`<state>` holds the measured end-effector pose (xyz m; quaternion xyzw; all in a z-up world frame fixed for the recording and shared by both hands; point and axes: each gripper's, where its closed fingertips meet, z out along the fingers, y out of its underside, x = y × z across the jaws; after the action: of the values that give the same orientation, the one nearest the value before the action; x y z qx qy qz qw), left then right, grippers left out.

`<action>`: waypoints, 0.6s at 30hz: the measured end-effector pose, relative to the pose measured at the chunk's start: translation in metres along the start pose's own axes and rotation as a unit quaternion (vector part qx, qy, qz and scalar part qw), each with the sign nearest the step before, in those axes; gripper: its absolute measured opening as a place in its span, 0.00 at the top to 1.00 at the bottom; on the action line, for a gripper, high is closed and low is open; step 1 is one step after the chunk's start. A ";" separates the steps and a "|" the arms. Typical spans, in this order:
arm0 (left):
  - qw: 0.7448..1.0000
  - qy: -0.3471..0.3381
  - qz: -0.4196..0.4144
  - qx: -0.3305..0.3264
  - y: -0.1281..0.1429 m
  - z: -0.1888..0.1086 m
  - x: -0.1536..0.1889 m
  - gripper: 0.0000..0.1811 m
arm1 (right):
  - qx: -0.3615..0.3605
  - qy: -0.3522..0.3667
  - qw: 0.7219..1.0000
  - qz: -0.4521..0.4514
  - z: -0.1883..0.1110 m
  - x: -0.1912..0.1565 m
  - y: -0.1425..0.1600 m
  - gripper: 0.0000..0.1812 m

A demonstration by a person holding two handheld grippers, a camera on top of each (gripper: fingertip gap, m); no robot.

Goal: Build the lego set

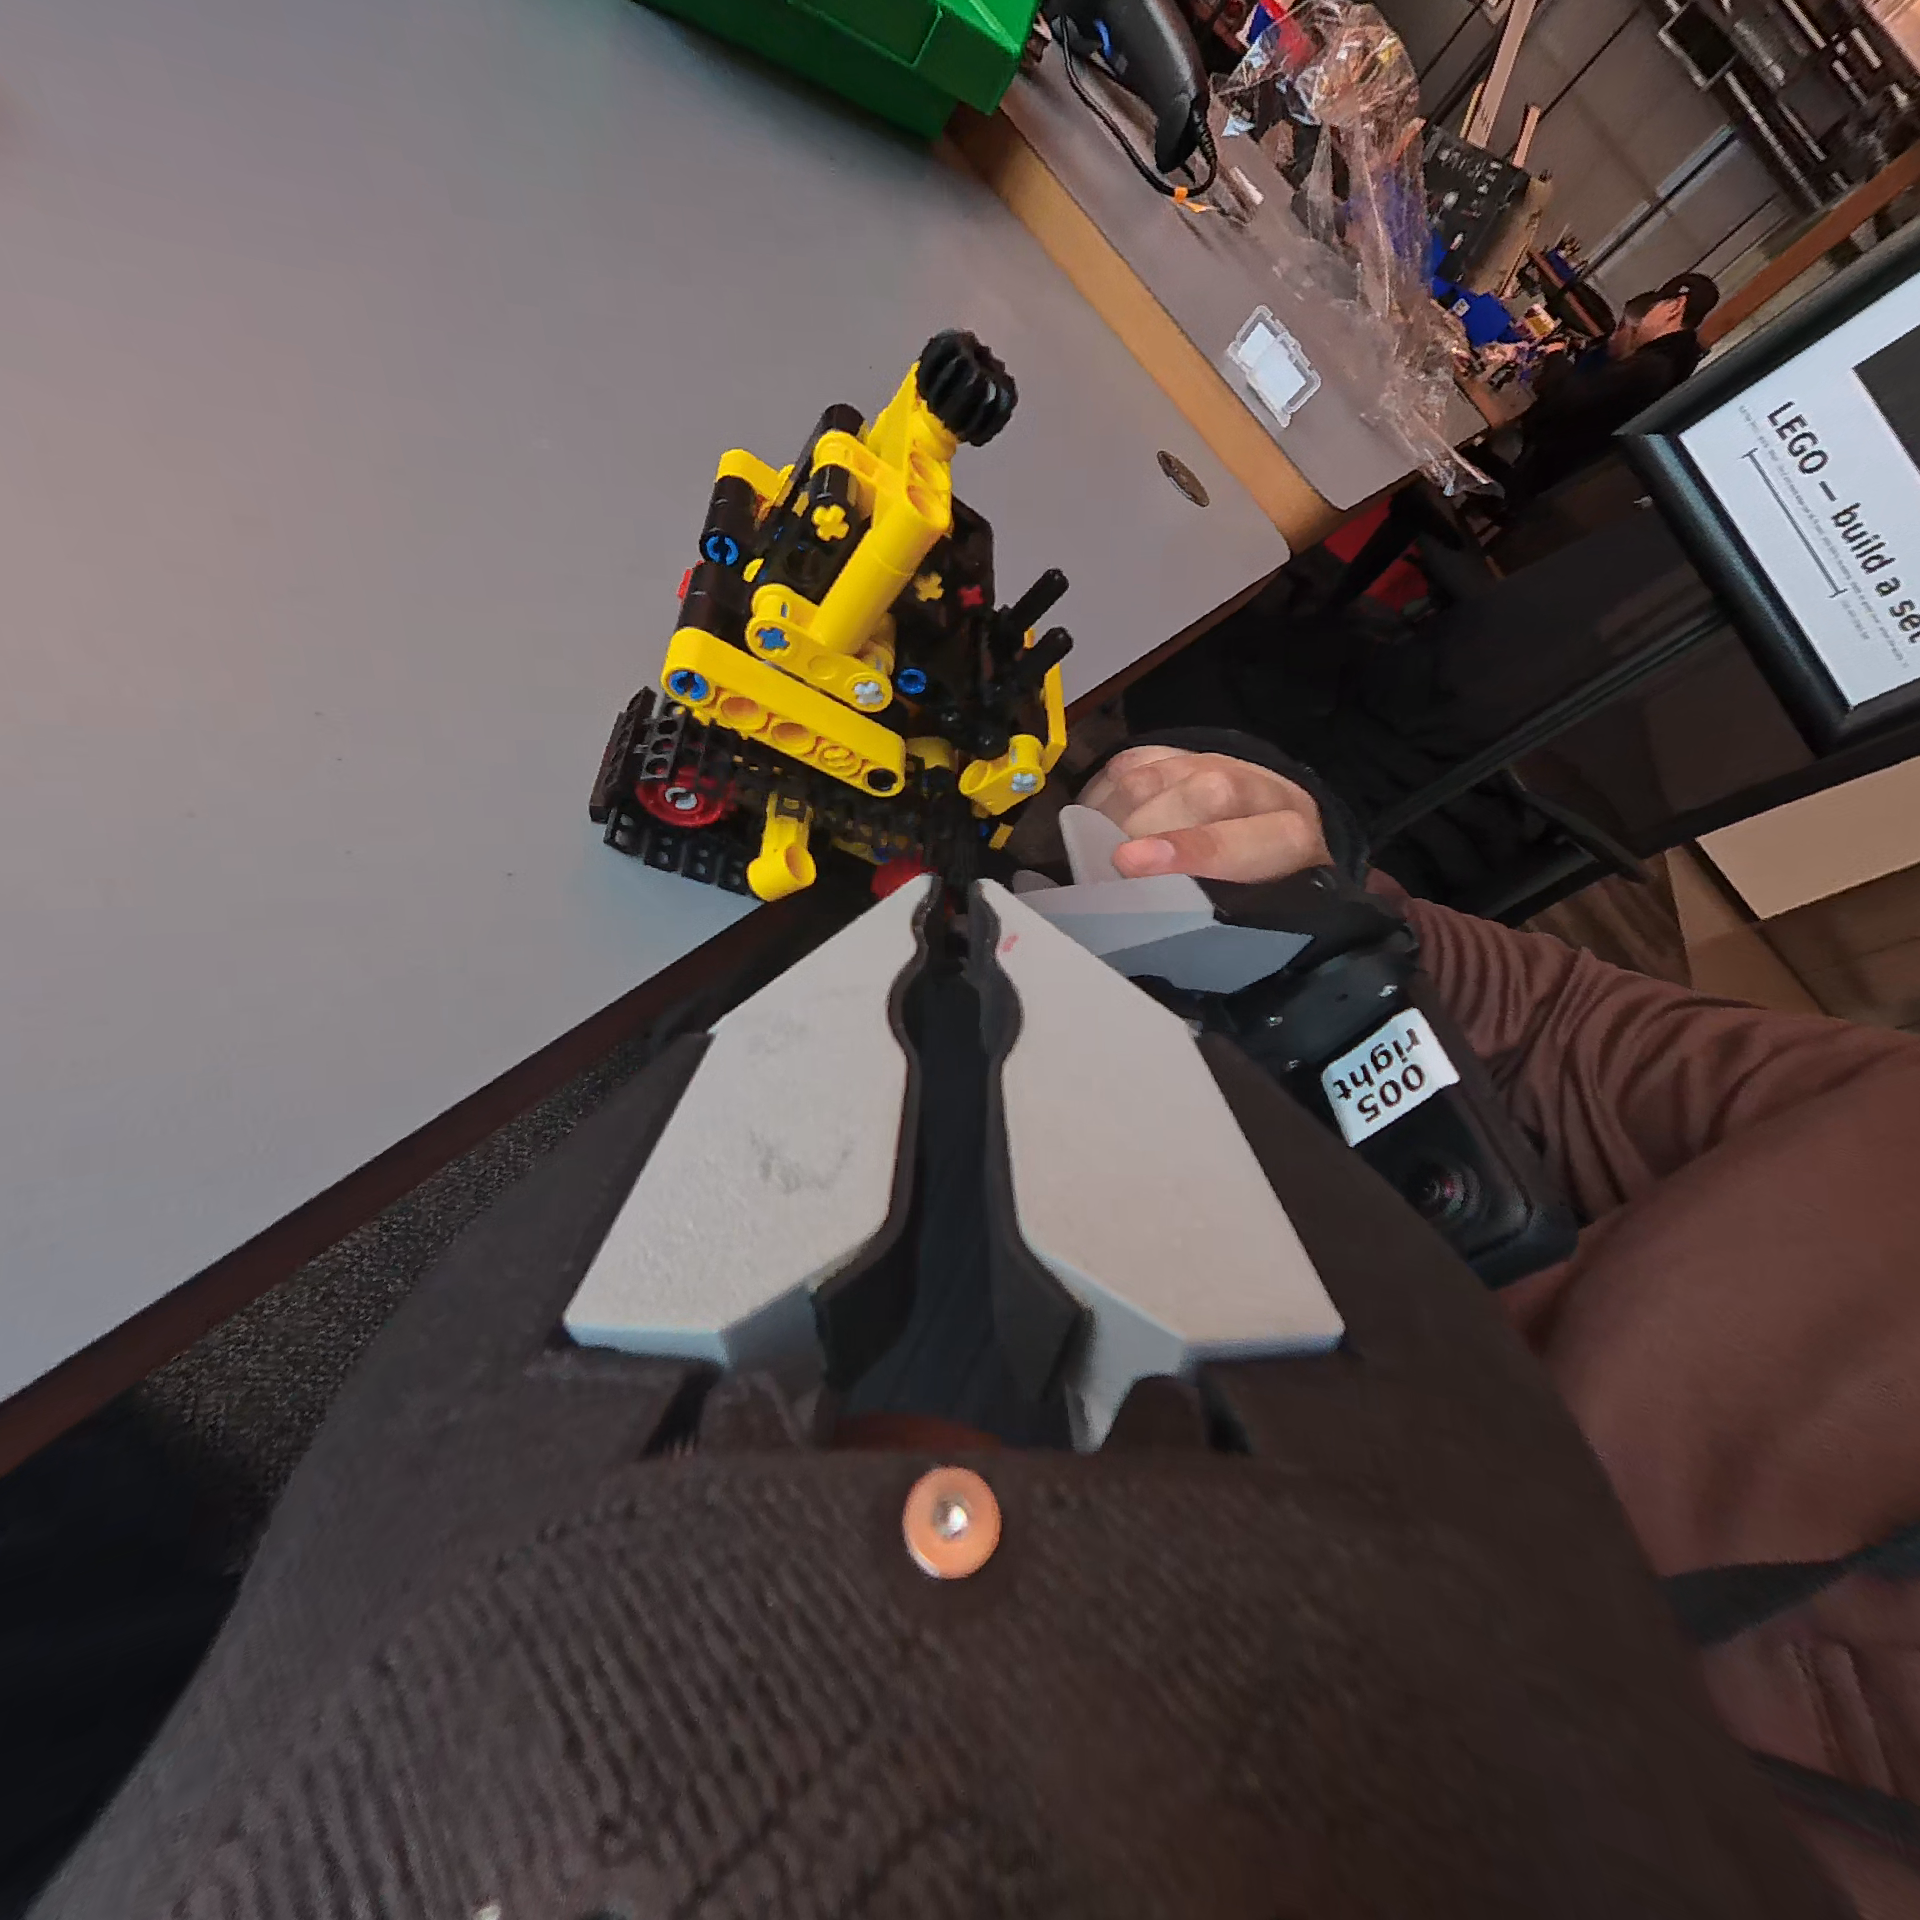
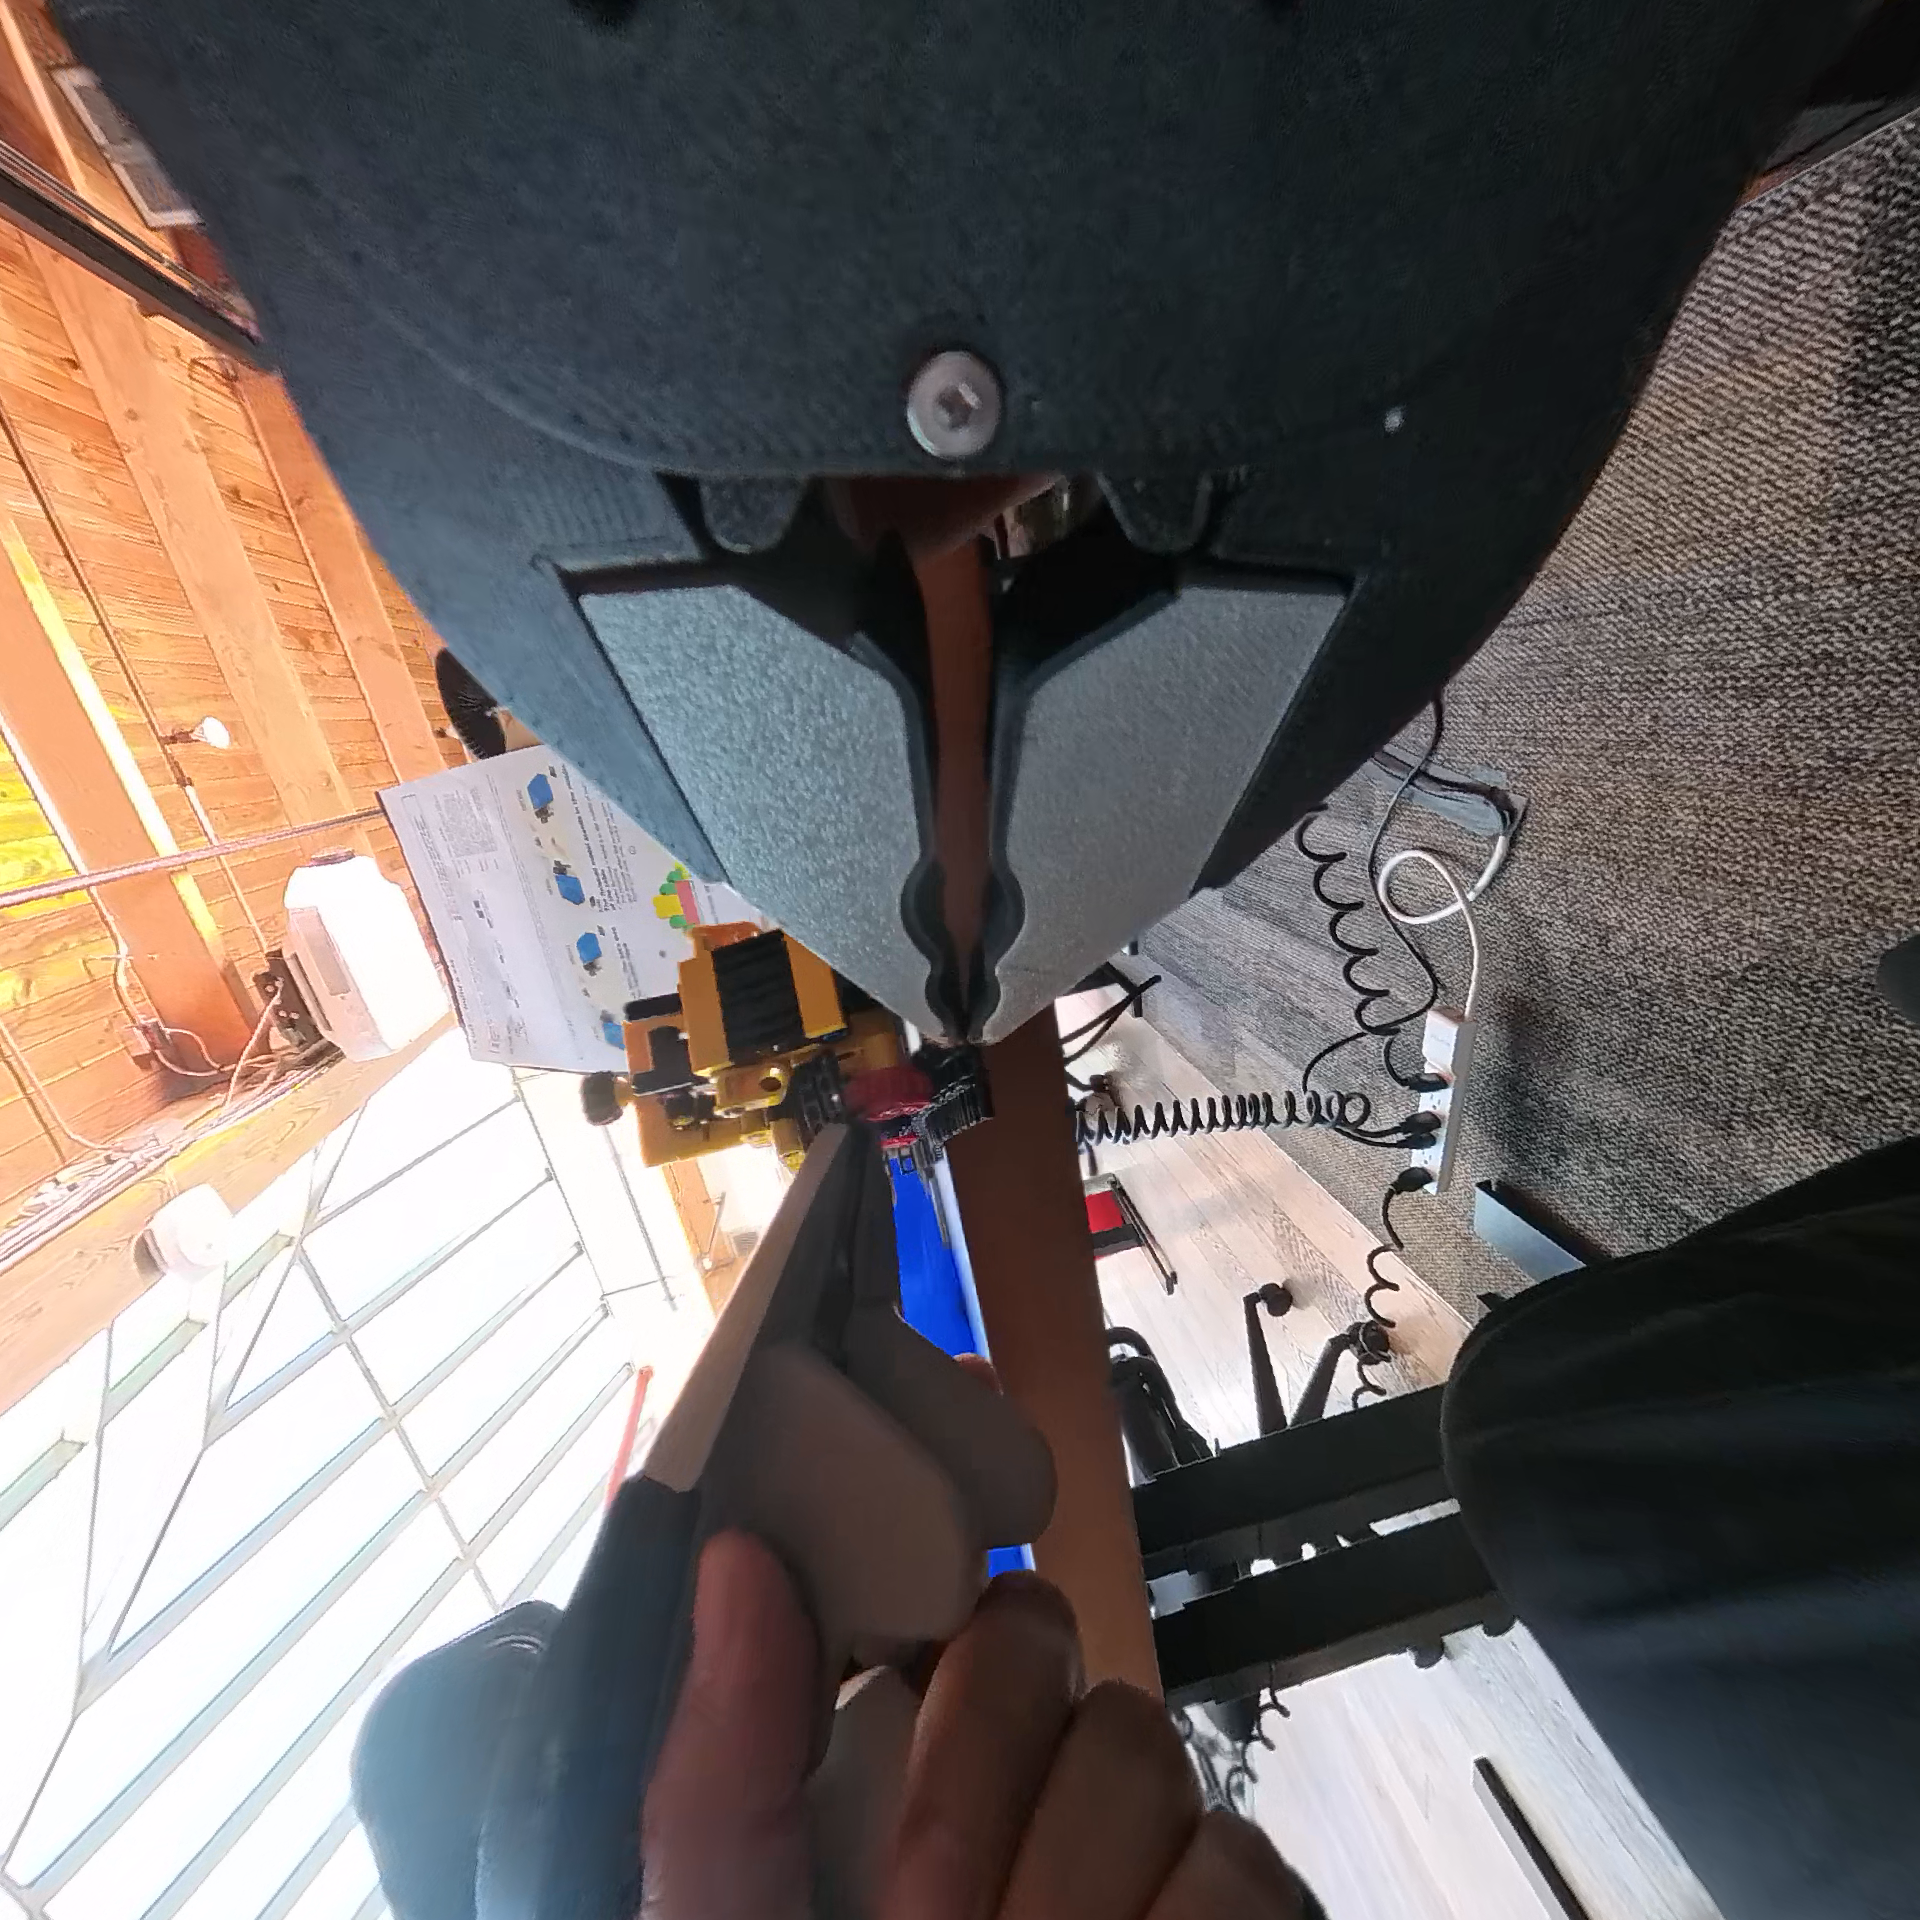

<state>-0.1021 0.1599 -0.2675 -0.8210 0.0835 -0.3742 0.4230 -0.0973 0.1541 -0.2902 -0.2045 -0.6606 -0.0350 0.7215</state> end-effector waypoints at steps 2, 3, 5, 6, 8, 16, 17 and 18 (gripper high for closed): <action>1.000 0.003 -0.002 -0.001 0.000 0.000 0.000 1.00 | 0.003 0.000 1.000 0.008 -0.001 0.003 -0.002 1.00; 1.000 0.003 -0.001 -0.002 0.000 0.000 0.000 1.00 | 0.005 -0.001 1.000 0.013 -0.002 0.006 -0.003 1.00; 1.000 0.003 0.001 -0.006 0.001 0.000 0.001 1.00 | 0.009 -0.009 1.000 0.025 -0.002 0.009 -0.006 1.00; 1.000 0.004 0.001 -0.007 0.002 0.000 0.001 1.00 | 0.012 -0.012 0.999 0.033 -0.003 0.010 -0.007 1.00; 1.000 0.008 -0.001 -0.010 0.003 0.001 0.001 1.00 | 0.018 -0.014 0.999 0.050 -0.003 0.014 -0.010 1.00; 1.000 0.015 -0.009 -0.009 0.002 0.000 0.001 1.00 | 0.015 -0.022 0.993 0.116 -0.012 0.015 0.000 1.00; 1.000 0.014 -0.008 -0.010 0.002 0.000 0.001 1.00 | 0.012 -0.037 0.991 0.129 -0.014 0.009 0.002 1.00; 1.000 0.015 -0.007 -0.011 0.003 0.000 0.002 1.00 | 0.006 -0.057 0.988 0.143 -0.016 0.002 0.006 1.00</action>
<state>-0.1006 0.1574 -0.2688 -0.8204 0.0882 -0.3889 0.4097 -0.0805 0.1548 -0.2909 -0.2941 -0.6649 0.0844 0.6814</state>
